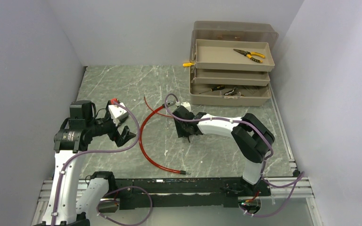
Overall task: Unlock with the key
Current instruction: Pick up the key from the center of the board.
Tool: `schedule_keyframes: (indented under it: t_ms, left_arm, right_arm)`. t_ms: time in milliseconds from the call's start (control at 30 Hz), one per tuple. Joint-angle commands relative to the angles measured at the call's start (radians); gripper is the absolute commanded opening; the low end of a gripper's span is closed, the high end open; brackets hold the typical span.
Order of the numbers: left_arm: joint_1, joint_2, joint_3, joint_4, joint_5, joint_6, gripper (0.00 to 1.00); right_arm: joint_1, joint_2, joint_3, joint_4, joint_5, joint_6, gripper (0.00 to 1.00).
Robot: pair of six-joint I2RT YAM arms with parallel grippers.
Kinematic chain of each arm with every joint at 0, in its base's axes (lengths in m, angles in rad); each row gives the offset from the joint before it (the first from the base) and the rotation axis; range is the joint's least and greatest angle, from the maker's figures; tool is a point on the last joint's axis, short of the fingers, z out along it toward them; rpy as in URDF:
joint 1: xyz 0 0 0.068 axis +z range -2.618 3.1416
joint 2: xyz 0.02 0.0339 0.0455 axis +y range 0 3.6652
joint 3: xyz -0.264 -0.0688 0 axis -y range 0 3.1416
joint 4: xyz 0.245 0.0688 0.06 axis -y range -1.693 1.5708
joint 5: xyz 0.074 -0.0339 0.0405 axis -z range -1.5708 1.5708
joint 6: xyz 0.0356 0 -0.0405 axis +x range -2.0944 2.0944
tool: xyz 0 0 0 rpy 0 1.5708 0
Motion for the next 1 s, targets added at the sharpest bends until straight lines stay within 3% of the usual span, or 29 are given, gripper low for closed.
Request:
schedule_keyframes:
  t_ms: [0,300,533,833,967]
  left_arm:
    - [-0.002,-0.007,0.034,0.003,0.03,0.0,0.98]
    - [-0.004,-0.003,0.047,-0.007,0.025,0.002,0.98]
    - [-0.005,0.004,0.054,-0.011,0.027,0.003,0.98]
    - [-0.008,0.006,0.061,-0.017,0.022,0.006,0.98]
    - [-0.007,0.009,0.064,-0.026,0.021,0.013,0.98]
  right_arm:
    - [-0.004,0.007,-0.016,-0.045,0.052,-0.034,0.5]
    - [-0.003,0.012,-0.023,-0.055,0.058,-0.04,0.36]
    - [0.011,0.013,-0.016,-0.089,0.087,-0.052,0.49]
    - [0.012,-0.005,-0.038,-0.077,0.057,-0.043,0.41]
    - [0.012,-0.013,-0.047,-0.082,0.044,-0.038,0.43]
